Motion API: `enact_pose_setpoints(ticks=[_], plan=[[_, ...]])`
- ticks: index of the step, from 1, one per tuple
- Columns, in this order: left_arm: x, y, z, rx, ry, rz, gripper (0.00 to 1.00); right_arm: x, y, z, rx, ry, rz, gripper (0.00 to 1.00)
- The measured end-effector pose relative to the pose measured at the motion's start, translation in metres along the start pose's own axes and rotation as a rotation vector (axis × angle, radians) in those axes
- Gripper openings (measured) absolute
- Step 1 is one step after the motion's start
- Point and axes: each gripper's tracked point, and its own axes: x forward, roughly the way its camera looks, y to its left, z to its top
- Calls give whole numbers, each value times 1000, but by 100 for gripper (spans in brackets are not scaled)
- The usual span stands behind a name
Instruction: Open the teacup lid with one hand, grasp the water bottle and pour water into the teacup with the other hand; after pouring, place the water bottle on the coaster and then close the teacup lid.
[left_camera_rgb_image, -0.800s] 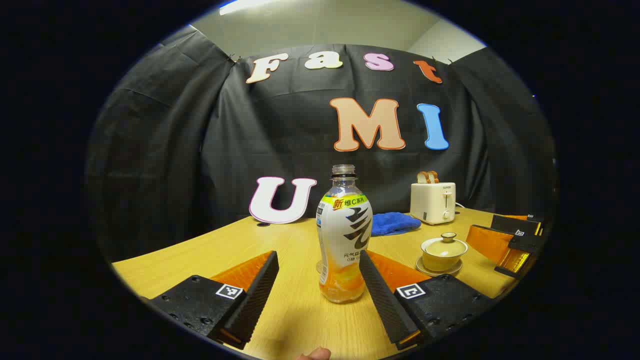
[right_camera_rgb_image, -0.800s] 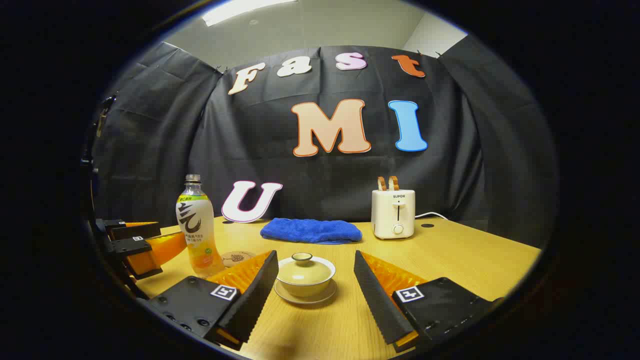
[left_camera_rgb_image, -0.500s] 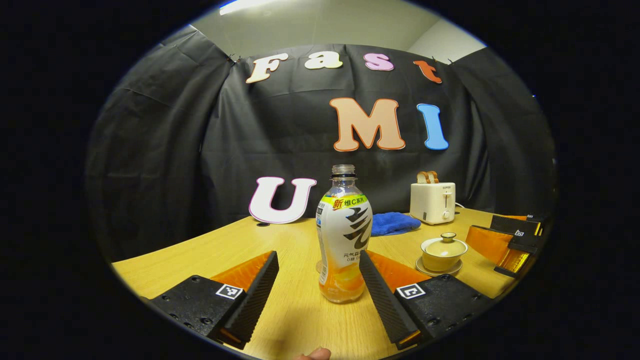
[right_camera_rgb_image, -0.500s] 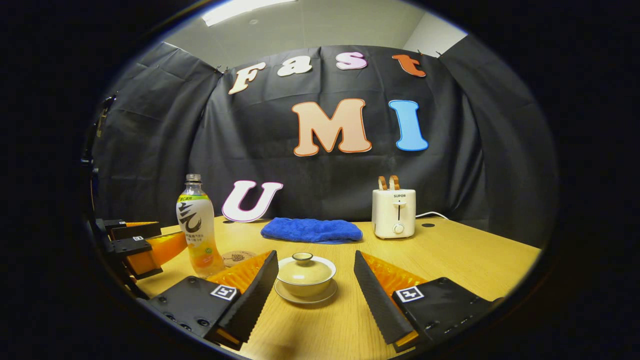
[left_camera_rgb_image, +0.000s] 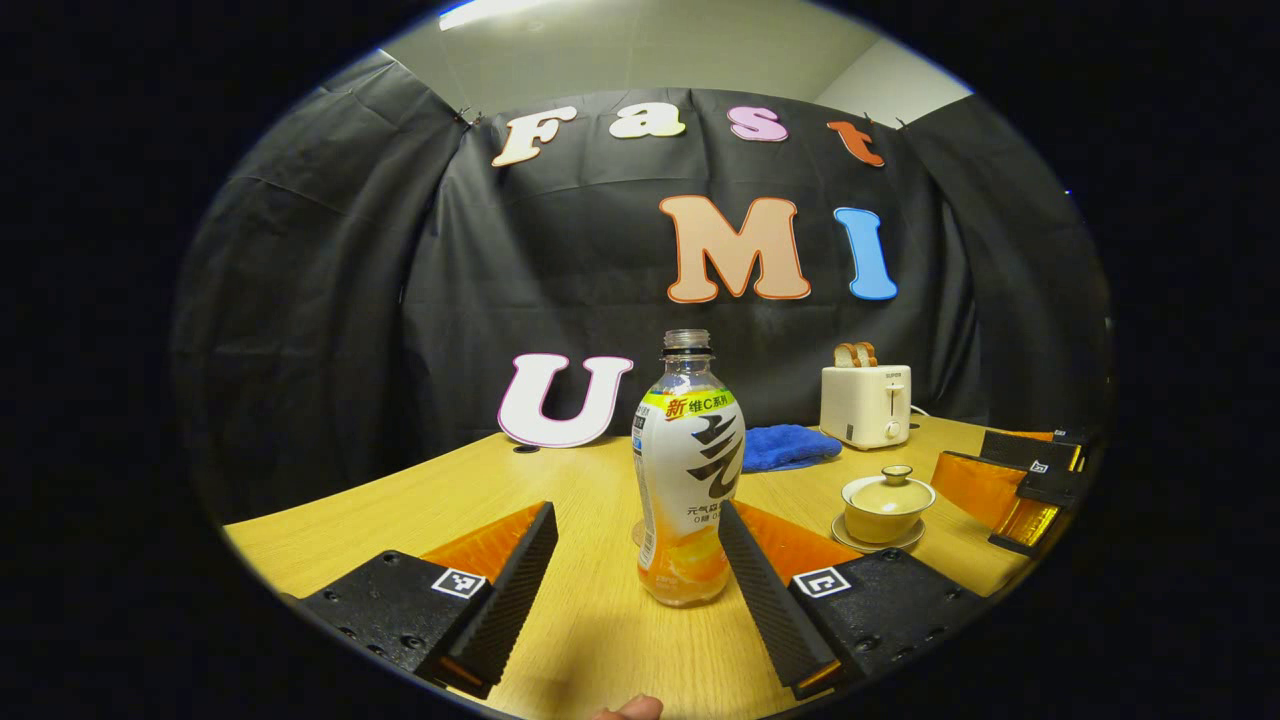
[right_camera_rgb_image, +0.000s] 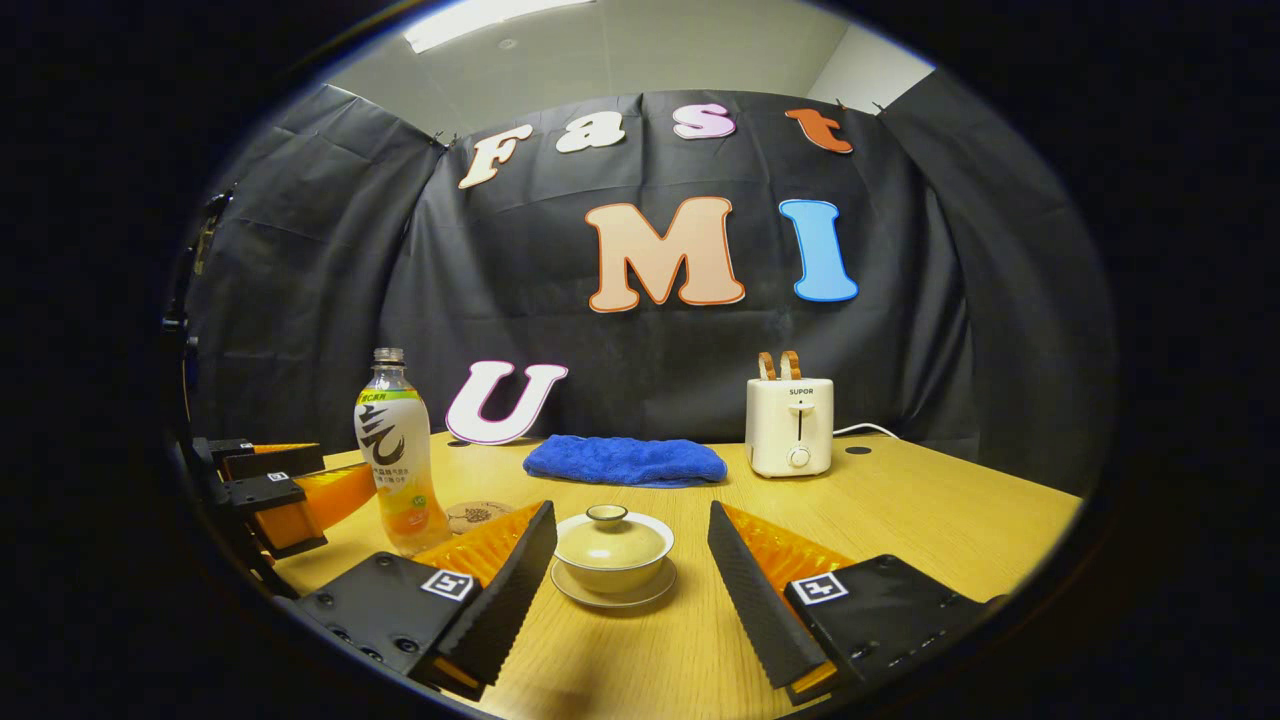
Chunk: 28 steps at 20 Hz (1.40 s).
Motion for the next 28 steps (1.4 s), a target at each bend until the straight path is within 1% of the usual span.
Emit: enact_pose_setpoints(ticks=[1,2,7,8,14,15,17,18,19,21,22,23,26,27,28], plan=[[0,0,1,0,0,0,95,0,0,0,0,1,0,98],[0,0,0,-1,0,0,95,0,0,0,0,1,0,94],[1,0,0,0,1,0,95,0,-2,0,0,1,-10,94],[1,0,0,-1,0,-1,95,0,-2,0,0,1,-11,98],[1,-1,0,-2,0,-4,95,1,-1,0,0,2,-3,98],[0,-1,0,-2,0,-6,95,0,0,0,0,1,1,98],[0,-1,0,-2,1,-5,95,2,2,1,0,2,16,94],[1,-1,-1,-2,1,-4,95,3,3,1,0,2,21,98],[1,-1,0,-2,1,-4,95,5,4,1,0,3,31,94],[1,0,1,-3,0,-4,95,10,4,-5,4,29,40,98],[0,-1,0,-3,1,-4,95,13,5,-6,7,44,44,98],[0,-1,0,-3,1,-4,95,15,5,-6,10,52,46,94],[1,0,0,-2,1,-5,95,23,7,5,-15,42,48,94],[1,0,0,-3,1,-3,95,26,10,6,-29,44,56,98],[1,0,-1,-3,2,-4,95,31,12,7,-45,50,62,98]])
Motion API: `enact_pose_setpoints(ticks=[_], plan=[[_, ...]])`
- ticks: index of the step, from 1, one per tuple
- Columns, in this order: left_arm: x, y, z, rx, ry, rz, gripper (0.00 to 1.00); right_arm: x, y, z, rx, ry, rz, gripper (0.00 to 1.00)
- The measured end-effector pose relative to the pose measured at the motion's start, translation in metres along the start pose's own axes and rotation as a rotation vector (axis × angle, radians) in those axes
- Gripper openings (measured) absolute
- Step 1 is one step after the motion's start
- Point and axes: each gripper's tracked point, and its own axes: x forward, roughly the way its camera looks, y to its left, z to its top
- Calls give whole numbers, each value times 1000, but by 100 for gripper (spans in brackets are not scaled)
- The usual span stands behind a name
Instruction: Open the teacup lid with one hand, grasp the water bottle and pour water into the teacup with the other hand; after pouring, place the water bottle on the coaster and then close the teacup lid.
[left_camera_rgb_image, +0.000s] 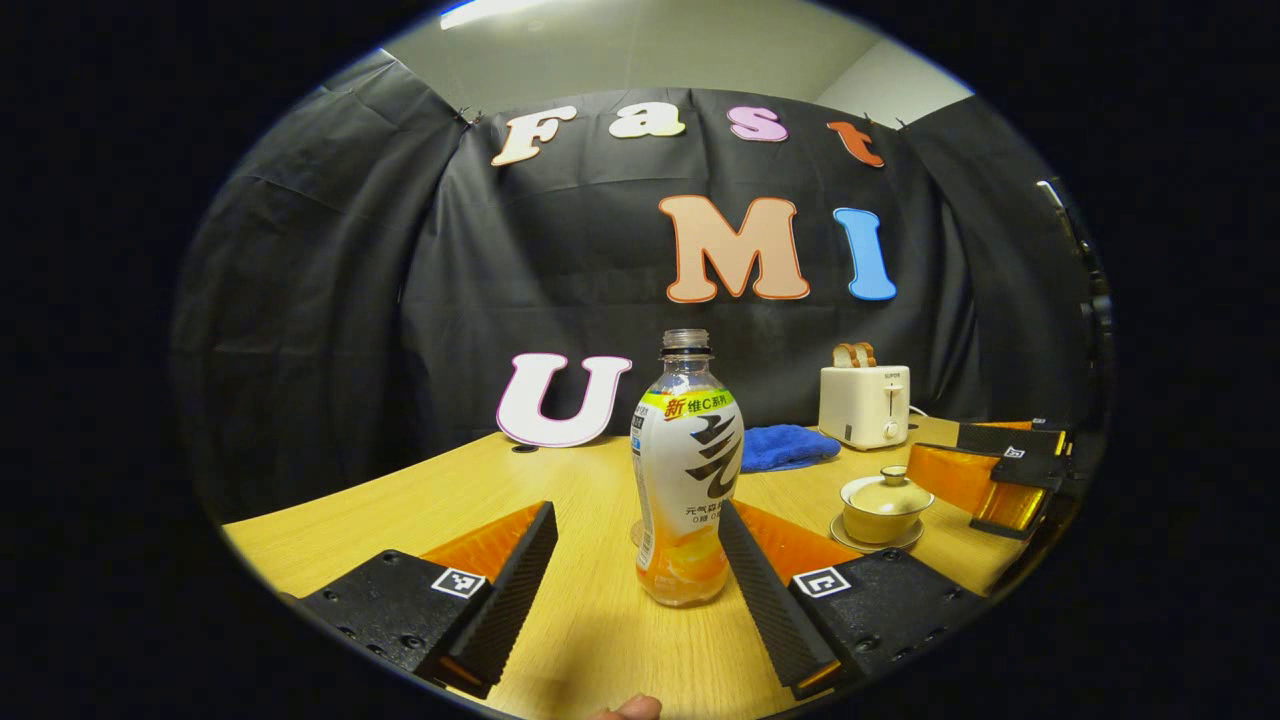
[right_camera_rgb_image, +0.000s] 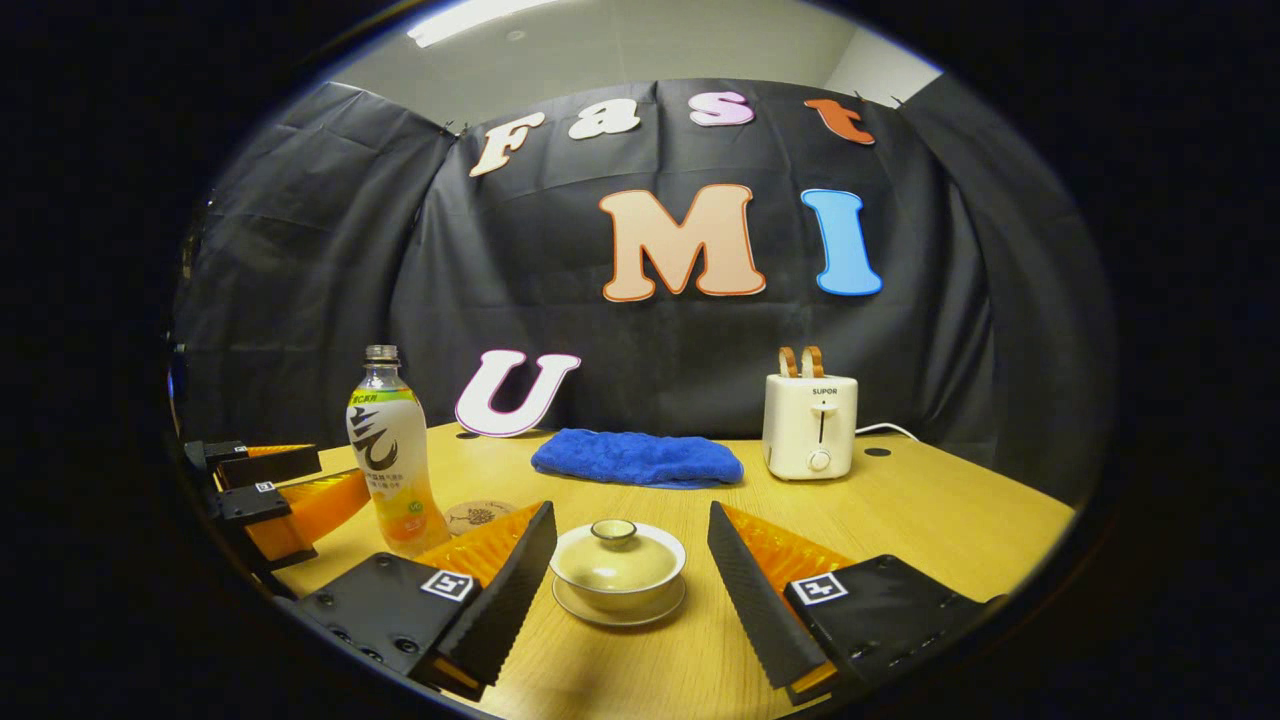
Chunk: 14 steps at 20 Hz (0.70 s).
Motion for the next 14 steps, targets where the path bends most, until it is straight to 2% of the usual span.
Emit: enact_pose_setpoints(ticks=[2,4,7,13,14], plan=[[0,0,0,0,0,0,95,8,2,-2,-36,23,8,98],[0,0,0,0,-1,-1,95,13,7,-4,-63,42,21,94],[0,0,0,-1,0,-1,95,20,7,-5,-94,53,17,96],[0,0,0,-1,-1,-1,95,33,6,-29,-87,149,23,85],[-1,0,0,-1,-1,-1,95,34,7,-31,-85,157,31,88]])
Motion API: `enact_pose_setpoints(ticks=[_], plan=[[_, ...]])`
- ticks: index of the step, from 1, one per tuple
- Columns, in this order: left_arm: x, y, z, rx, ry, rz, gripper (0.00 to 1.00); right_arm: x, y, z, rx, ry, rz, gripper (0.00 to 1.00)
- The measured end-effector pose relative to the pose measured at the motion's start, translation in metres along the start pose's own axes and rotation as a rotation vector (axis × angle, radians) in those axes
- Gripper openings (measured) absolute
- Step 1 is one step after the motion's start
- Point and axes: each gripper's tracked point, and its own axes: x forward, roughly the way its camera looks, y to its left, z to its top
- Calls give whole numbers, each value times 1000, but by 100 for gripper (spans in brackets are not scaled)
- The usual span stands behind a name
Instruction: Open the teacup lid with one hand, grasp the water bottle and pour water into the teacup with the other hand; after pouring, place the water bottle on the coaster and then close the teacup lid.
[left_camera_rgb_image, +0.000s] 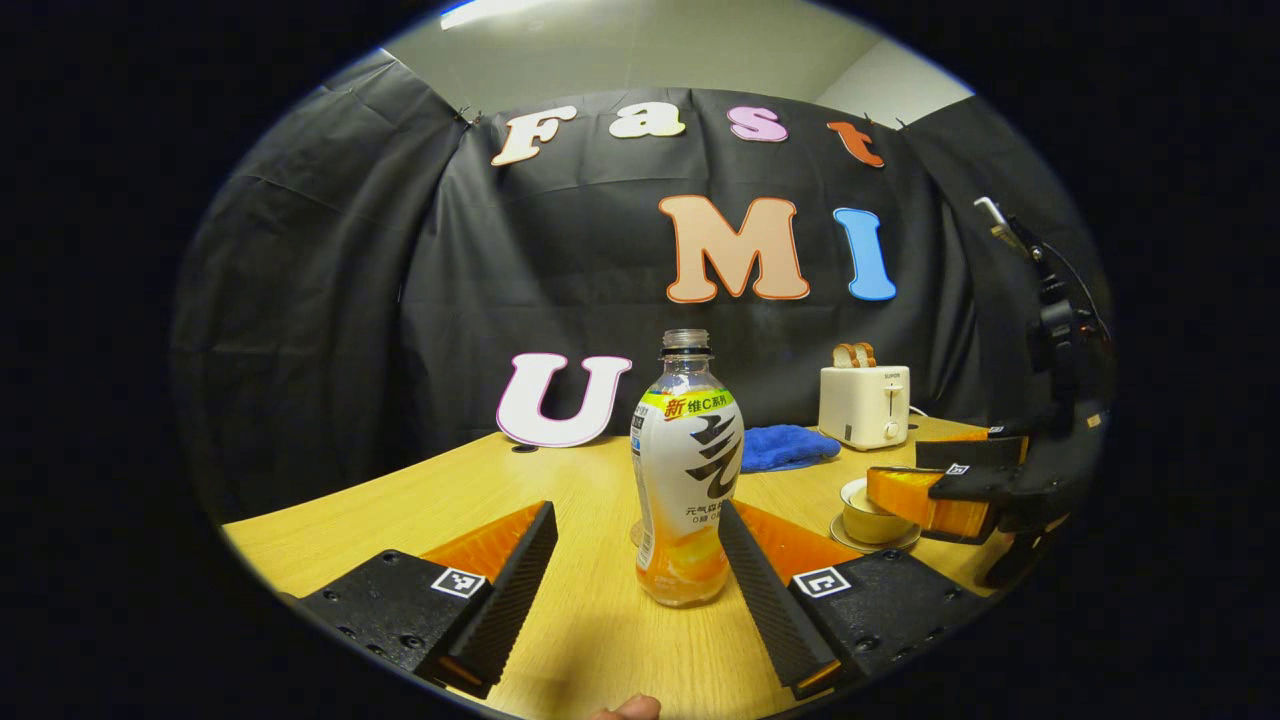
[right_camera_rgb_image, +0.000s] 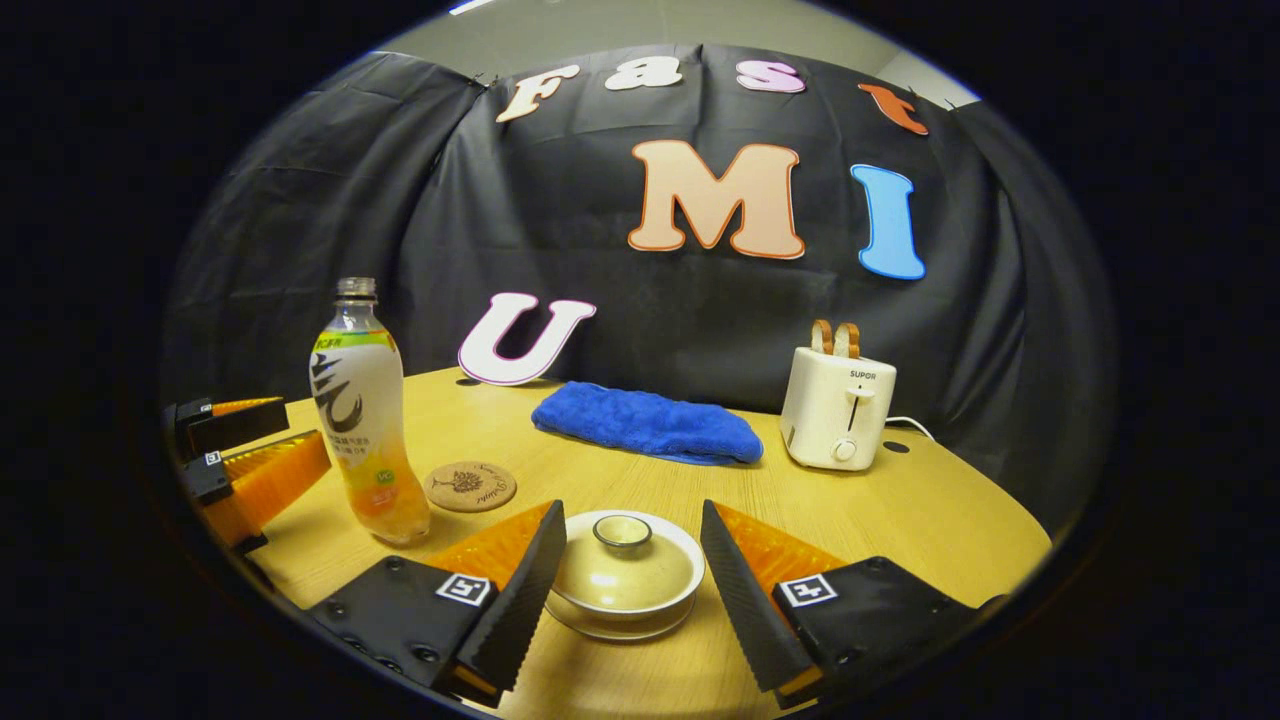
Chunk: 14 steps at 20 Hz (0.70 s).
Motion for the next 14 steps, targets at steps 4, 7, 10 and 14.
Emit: enact_pose_setpoints(ticks=[4,7,10,14], plan=[[1,1,0,0,0,0,95,3,2,-2,5,4,3,64],[1,0,0,1,0,0,95,4,5,-1,0,3,13,58],[0,0,0,1,0,-1,95,7,5,-2,8,6,21,36],[1,1,0,1,1,-1,95,3,4,1,31,-7,19,30]])
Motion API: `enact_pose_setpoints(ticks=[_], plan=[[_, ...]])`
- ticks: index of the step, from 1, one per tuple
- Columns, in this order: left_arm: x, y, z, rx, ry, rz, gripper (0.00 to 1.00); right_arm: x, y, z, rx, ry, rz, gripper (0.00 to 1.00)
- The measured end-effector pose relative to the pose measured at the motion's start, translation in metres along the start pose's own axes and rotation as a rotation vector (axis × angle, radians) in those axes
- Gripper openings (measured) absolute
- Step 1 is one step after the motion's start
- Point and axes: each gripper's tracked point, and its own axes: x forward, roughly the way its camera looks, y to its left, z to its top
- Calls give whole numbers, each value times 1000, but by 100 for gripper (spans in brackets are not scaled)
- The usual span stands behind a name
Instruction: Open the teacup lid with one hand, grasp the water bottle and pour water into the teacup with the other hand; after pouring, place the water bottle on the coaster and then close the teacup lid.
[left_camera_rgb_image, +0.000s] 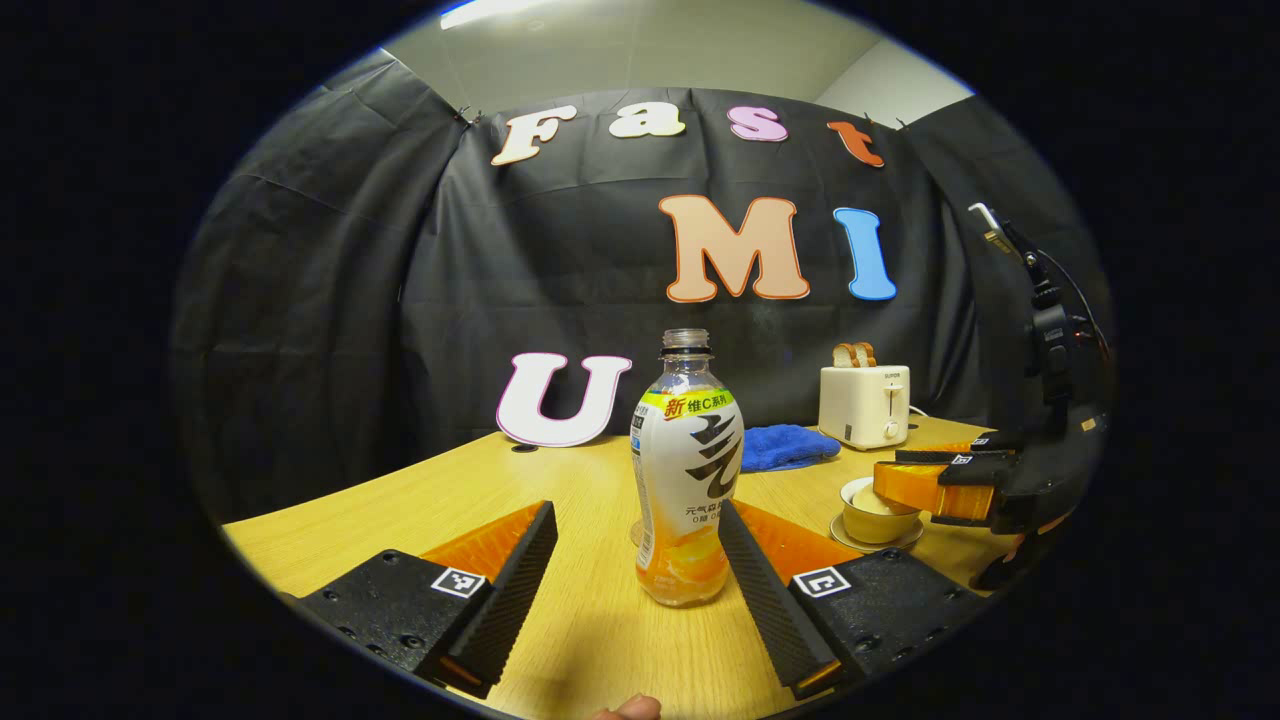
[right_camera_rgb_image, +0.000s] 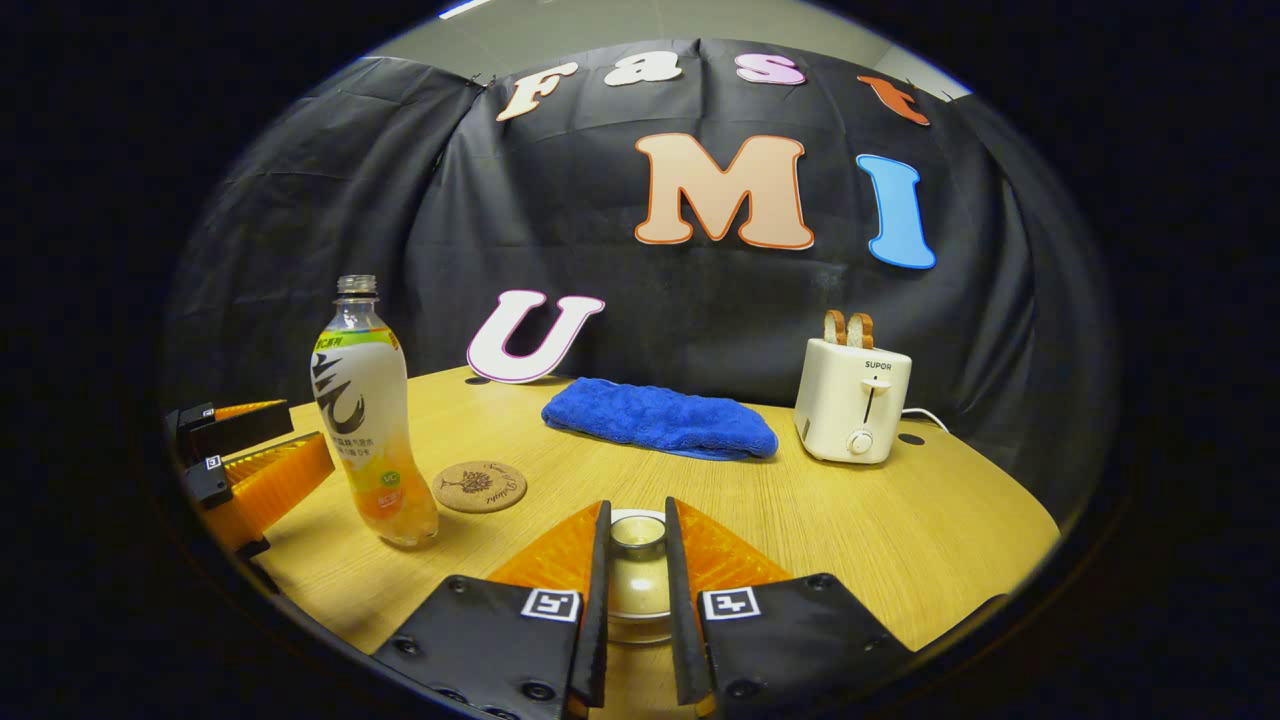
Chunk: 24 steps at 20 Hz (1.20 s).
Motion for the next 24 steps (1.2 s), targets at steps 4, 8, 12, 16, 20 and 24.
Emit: enact_pose_setpoints(ticks=[4,8,12,16,20,24], plan=[[0,-1,0,-1,2,-3,95,-7,-2,1,9,-13,-4,30],[0,-8,0,4,4,-33,95,-16,-8,13,64,-44,-7,30],[1,-18,-2,28,17,-79,95,-28,-17,21,73,-70,-23,30],[6,-20,-6,30,39,-79,95,-39,-26,29,85,-90,-26,31],[13,-24,-10,27,63,-85,95,-46,-37,36,87,-111,-35,29],[22,-30,-12,24,81,-89,95,-53,-50,40,90,-124,-54,31]])
